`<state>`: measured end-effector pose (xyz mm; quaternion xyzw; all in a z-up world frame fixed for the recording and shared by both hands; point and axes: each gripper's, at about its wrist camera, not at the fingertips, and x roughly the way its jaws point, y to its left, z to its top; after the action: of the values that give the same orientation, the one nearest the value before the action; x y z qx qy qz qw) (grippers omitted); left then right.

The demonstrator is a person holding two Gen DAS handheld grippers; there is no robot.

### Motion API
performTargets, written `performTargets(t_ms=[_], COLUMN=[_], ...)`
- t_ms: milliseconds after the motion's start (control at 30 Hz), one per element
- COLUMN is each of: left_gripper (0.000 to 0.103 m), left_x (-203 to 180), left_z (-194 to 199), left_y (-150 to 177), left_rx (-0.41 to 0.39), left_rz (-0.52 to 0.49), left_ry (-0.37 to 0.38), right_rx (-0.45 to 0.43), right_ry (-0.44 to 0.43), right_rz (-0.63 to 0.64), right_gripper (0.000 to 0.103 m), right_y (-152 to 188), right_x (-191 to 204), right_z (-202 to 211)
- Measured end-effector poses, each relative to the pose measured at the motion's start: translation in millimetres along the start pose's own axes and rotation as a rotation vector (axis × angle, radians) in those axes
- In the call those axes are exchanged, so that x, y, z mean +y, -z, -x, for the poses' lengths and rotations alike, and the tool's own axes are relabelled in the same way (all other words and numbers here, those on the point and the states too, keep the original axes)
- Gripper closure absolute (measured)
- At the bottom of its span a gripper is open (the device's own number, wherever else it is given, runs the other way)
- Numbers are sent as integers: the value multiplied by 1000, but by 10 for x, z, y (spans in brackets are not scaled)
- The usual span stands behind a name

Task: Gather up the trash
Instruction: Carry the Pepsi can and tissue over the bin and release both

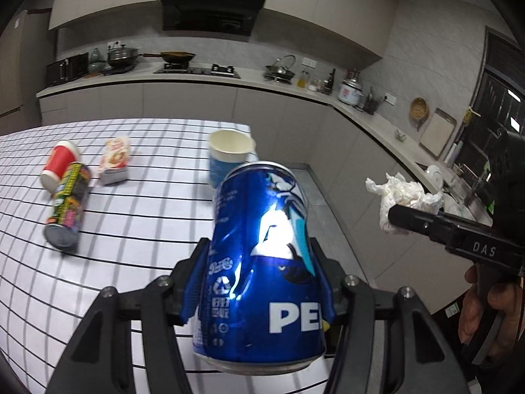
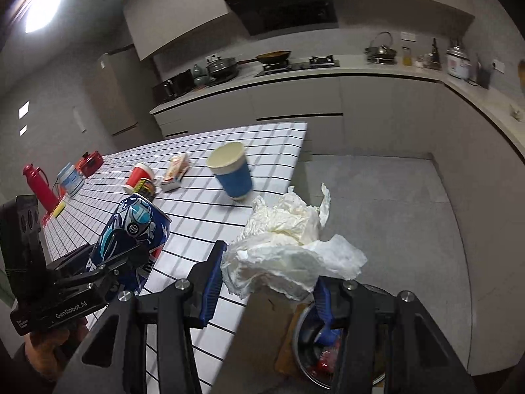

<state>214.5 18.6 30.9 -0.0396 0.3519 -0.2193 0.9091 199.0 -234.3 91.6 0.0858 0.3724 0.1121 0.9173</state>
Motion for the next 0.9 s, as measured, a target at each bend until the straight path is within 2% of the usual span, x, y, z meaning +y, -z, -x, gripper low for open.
performTargets(t_ms=[433,700,900], left_gripper=[45,45,45], left_x=[-683,-953,-1182], left_z=[-351,-550,-768], left_y=[216,438,590], left_rx=[62,110,159], left_rz=[-25,1,6], left_ry=[50,38,26], right_rx=[56,115,192], right_ry=[72,78,75], right_rz=[-50,-51,-11], right_gripper=[53,53,53], right_y=[342,574,820], right_x=[-782,-1147,-1334], right_z=[138,37,-222])
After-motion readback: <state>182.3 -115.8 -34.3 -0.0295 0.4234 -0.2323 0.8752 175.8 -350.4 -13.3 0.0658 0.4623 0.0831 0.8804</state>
